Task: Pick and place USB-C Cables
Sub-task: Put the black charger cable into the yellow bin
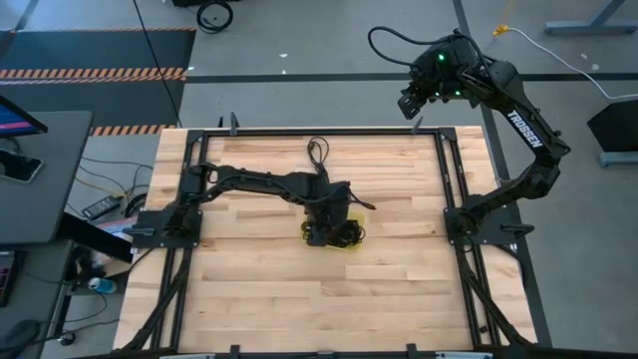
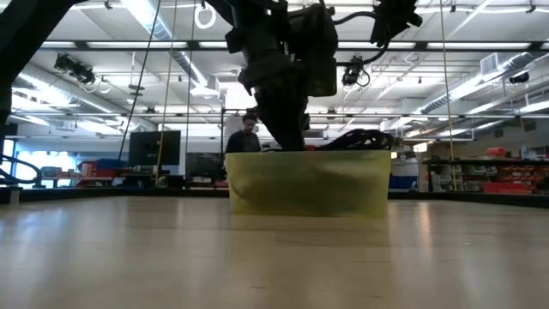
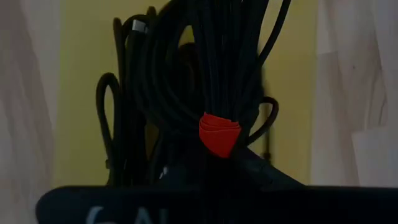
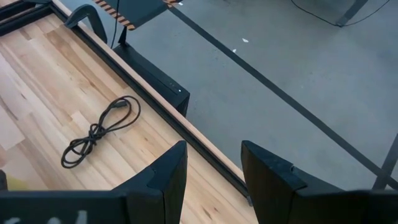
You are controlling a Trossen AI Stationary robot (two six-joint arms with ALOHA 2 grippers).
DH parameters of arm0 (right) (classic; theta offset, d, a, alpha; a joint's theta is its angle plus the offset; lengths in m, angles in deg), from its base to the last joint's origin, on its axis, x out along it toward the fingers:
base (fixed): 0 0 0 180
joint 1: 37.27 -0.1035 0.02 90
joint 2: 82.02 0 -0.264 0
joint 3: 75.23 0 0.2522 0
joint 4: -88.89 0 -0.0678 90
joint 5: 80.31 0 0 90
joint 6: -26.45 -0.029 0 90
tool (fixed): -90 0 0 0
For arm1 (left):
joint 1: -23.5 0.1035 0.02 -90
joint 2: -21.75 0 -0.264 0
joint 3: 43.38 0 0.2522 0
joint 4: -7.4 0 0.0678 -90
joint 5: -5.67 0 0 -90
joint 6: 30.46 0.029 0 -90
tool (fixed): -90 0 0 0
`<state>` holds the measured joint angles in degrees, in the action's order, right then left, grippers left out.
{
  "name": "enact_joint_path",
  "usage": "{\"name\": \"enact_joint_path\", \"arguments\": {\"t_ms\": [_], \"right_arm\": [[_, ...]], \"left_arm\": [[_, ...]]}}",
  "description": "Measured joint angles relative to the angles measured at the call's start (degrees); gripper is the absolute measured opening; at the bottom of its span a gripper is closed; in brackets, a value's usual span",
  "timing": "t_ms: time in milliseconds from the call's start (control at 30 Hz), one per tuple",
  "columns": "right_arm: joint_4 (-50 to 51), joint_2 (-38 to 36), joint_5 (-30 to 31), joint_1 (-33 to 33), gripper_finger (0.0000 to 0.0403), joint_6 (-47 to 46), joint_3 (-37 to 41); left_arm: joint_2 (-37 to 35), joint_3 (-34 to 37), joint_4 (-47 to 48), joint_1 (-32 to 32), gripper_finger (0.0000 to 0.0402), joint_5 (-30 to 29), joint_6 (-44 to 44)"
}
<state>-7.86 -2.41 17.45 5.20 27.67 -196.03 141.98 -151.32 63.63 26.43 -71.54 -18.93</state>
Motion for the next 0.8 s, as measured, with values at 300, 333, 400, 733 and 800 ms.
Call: {"name": "enact_joint_path", "arguments": {"t_ms": [300,333,400,733,800], "right_arm": [[0.0,0.0,0.1,0.0,0.0158,0.4,0.0],[0.0,0.0,0.1,0.0,0.0158,0.4,0.0],[0.0,0.0,0.1,0.0,0.0158,0.6,0.0],[0.0,0.0,0.1,0.0,0.0158,1.1,0.0],[0.0,0.0,0.1,0.0,0.0158,1.4,0.0]], "left_arm": [[1.1,0.1,1.0,-0.6,0.0039,-0.4,-1.6],[1.1,0.1,1.0,-0.6,0.0039,-0.4,-1.9],[1.1,0.1,1.0,-0.6,0.0039,-0.5,-2.7],[0.1,-4.3,5.0,-0.6,0.0196,-0.7,-6.6],[0.1,-6.6,7.8,-0.6,0.0222,-0.7,-8.1]]}}
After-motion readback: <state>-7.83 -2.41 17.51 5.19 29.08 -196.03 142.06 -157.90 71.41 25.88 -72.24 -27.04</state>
